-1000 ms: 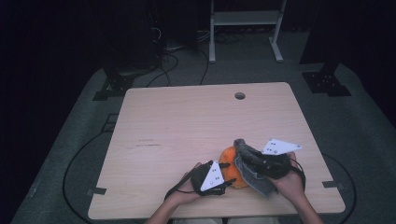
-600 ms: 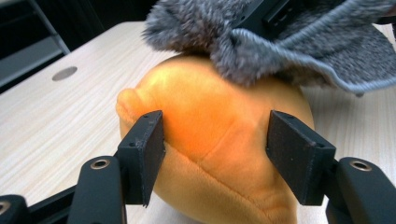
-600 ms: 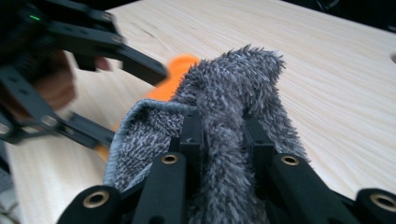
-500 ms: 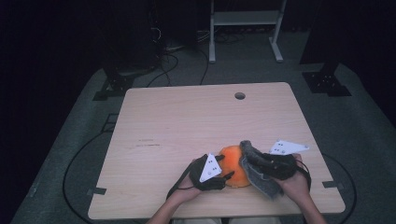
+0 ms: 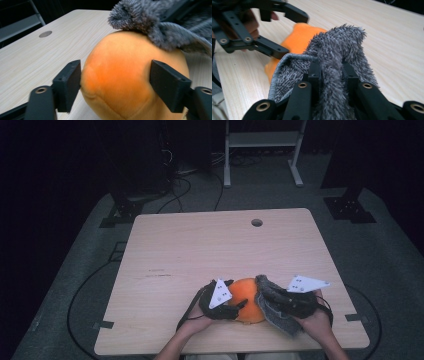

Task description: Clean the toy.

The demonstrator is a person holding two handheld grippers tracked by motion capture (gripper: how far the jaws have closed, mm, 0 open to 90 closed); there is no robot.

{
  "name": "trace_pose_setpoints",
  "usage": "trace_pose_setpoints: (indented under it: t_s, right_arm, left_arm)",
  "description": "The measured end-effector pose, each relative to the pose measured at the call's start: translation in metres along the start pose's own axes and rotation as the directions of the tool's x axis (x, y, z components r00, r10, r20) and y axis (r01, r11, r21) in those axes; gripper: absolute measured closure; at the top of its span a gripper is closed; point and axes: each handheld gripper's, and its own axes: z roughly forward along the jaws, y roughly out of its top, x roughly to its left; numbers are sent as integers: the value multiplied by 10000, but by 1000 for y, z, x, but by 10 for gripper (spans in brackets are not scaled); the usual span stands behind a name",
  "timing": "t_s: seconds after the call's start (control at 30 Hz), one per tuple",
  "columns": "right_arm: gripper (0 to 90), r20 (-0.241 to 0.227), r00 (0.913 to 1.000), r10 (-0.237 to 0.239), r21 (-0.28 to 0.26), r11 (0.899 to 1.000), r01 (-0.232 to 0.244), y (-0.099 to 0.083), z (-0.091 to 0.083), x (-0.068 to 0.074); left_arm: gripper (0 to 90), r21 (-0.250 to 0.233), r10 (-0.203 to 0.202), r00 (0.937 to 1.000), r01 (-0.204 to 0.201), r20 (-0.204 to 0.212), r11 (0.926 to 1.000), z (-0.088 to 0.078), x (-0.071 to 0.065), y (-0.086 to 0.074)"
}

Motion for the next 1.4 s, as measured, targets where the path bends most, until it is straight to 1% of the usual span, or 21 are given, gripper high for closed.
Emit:
trace_pose_setpoints:
  t_s: [0.07,0.1,0.23,0.4,0.53,0.6,0.7,0.8,0.83,0.9,0.93,1.03,1.07,1.1,1.13,1.17,1.23,1.27,1.3,1.37,1.4]
  right_arm:
    - [734,-17,9998,192,40,9998,-192,-2,-1,-4]
    - [732,218,9980,596,365,9975,-603,-8,-2,-15]
    - [733,838,9913,1010,759,9913,-1074,-16,-8,-29]
    - [732,-291,9899,1387,-373,9895,-1397,-5,-10,-23]
    - [732,-401,9946,955,-70,9954,-958,3,1,-14]
    - [735,-226,9989,408,315,9987,-401,1,6,-6]
    - [739,-236,9997,-79,469,9989,90,-2,2,3]
    - [740,-600,9974,-390,492,9979,420,-3,-1,11]
    - [740,-600,9974,-390,492,9979,420,-3,-1,11]
    - [737,-857,9954,-429,564,9973,479,-4,-2,12]
    - [737,-867,9951,-465,616,9967,520,-4,-2,12]
    - [736,-746,9947,-708,770,9941,765,-3,-3,15]
    - [735,-741,9947,-707,794,9939,766,-2,-4,15]
    - [735,-754,9948,-687,778,9942,745,-2,-5,13]
    - [735,-778,9953,-572,744,9952,631,0,-8,11]
    - [735,-731,9964,-438,474,9978,473,3,-13,7]
    - [735,-644,9979,-85,-118,9999,78,7,-21,2]
    - [735,-503,9986,143,-415,9990,-164,9,-22,-1]
    - [736,-223,9991,362,-588,9976,-374,10,-20,-5]
    - [736,6,9980,633,-438,9970,-632,9,-11,-12]
    - [737,-91,9966,820,-211,9964,-822,7,-4,-15]
  left_arm:
    - [300,-61,122,9999,-122,-9,9999,1,-2,0]
    - [303,-40,243,9997,-243,-88,9997,2,-4,0]
    - [318,104,79,10000,-79,7,9999,2,-2,-2]
    - [337,193,-143,9994,137,310,9997,3,-3,-4]
    - [319,178,-194,9987,186,473,9997,1,-2,-2]
    - [263,-63,-419,9943,427,980,9991,-5,4,3]
    - [181,-136,-863,9906,882,1062,9960,-6,10,8]
    - [102,745,-1362,9798,1263,1467,9892,2,13,6]
    - [103,745,-1362,9798,1263,1467,9892,2,13,6]
    - [130,1438,-1953,9601,1684,2001,9752,9,12,1]
    - [148,1488,-1884,9608,1598,2036,9759,10,10,2]
    - [277,1424,-1345,9744,1095,1799,9837,7,4,6]
    - [329,1424,-1345,9744,1095,1799,9837,7,4,6]
    - [366,940,-602,9864,462,1529,9945,4,0,7]
    - [397,940,-602,9864,462,1529,9945,4,0,7]
    - [418,259,0,9929,-31,1188,9997,-1,-1,10]
    - [443,-285,1146,9919,-1132,551,9932,-5,-5,14]
    - [443,-285,1146,9919,-1132,551,9932,-5,-5,14]
    - [440,-261,1567,9867,-1557,439,9875,-5,-5,13]
    - [411,-220,1490,9871,-1479,591,9888,-4,-3,9]
    - [352,-158,1144,9909,-1135,713,9934,-4,0,8]
